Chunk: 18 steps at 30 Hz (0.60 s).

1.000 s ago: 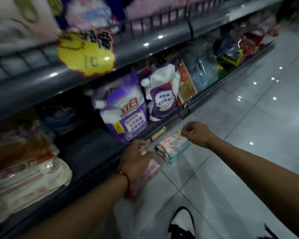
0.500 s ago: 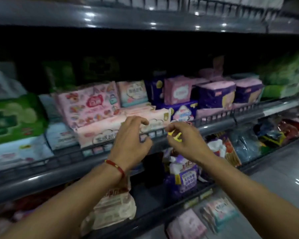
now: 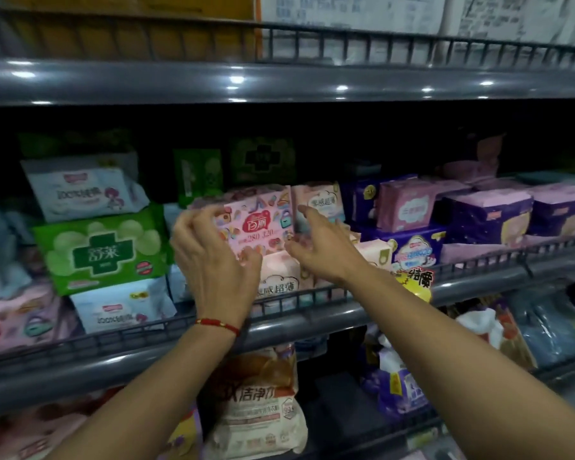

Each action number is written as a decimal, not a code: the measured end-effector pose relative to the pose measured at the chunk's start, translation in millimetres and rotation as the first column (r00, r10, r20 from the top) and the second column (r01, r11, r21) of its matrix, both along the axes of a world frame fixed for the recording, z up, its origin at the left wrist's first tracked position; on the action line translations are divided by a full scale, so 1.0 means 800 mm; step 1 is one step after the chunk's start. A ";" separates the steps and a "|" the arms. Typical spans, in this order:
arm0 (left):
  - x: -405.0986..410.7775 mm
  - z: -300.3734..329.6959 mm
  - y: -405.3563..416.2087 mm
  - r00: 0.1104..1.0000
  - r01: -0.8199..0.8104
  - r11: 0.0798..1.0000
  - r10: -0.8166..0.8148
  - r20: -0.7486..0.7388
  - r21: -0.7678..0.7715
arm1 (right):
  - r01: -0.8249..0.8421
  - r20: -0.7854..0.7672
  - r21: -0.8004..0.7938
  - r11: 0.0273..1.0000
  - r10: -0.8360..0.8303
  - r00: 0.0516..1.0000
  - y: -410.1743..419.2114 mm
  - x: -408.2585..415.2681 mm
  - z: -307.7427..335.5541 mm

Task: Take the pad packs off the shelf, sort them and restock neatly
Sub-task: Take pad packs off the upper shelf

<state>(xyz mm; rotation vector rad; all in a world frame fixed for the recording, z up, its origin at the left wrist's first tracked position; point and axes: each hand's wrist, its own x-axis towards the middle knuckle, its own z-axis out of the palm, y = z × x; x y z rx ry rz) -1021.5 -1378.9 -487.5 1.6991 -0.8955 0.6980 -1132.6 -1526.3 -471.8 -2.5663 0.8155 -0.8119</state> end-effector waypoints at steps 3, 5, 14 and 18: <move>0.027 0.002 -0.013 0.905 0.140 0.989 -0.145 -0.400 -0.042 | -0.022 0.093 0.189 0.982 0.004 0.996 -0.004 0.048 0.013; 0.044 0.000 -0.022 0.845 0.206 0.976 -0.210 -0.492 -0.063 | -0.012 0.196 0.273 0.962 -0.043 0.980 -0.004 0.066 0.013; 0.042 0.006 -0.007 0.805 0.353 0.919 -0.395 -0.443 -0.178 | -0.213 0.498 0.404 0.890 -0.019 0.867 -0.009 0.008 0.013; -0.057 0.006 0.000 0.677 0.560 0.802 -0.587 -0.444 -0.206 | -0.258 0.624 0.365 0.894 -0.029 0.781 -0.006 -0.094 0.017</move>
